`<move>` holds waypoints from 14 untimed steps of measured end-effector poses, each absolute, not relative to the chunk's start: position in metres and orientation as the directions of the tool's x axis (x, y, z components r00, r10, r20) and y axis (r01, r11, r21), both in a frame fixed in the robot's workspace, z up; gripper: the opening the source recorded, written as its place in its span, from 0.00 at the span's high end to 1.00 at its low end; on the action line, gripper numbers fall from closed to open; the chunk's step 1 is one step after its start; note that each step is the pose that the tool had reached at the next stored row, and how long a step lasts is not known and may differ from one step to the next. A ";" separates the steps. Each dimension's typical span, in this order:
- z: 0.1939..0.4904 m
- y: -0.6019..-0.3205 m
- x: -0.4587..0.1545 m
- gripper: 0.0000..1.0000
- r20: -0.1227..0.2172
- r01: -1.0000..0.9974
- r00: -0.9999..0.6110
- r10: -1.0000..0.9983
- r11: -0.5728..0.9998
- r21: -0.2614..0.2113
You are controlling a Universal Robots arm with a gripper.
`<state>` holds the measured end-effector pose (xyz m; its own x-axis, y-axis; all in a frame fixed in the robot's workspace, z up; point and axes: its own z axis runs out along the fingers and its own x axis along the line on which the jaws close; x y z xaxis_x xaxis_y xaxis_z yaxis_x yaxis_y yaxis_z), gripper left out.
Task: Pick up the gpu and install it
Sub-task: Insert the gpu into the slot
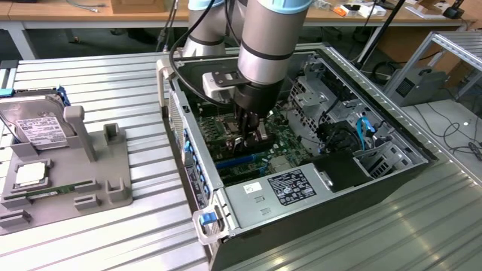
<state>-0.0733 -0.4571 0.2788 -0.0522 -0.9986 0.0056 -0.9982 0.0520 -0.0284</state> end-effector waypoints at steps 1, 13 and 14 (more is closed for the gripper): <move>0.279 -0.457 -0.073 0.73 0.006 -0.998 -0.058 -0.998 0.058 -0.028; 0.275 -0.458 -0.075 0.73 0.005 -0.997 -0.070 -0.998 0.070 -0.029; 0.275 -0.458 -0.075 0.73 0.005 -0.997 -0.070 -0.998 0.070 -0.029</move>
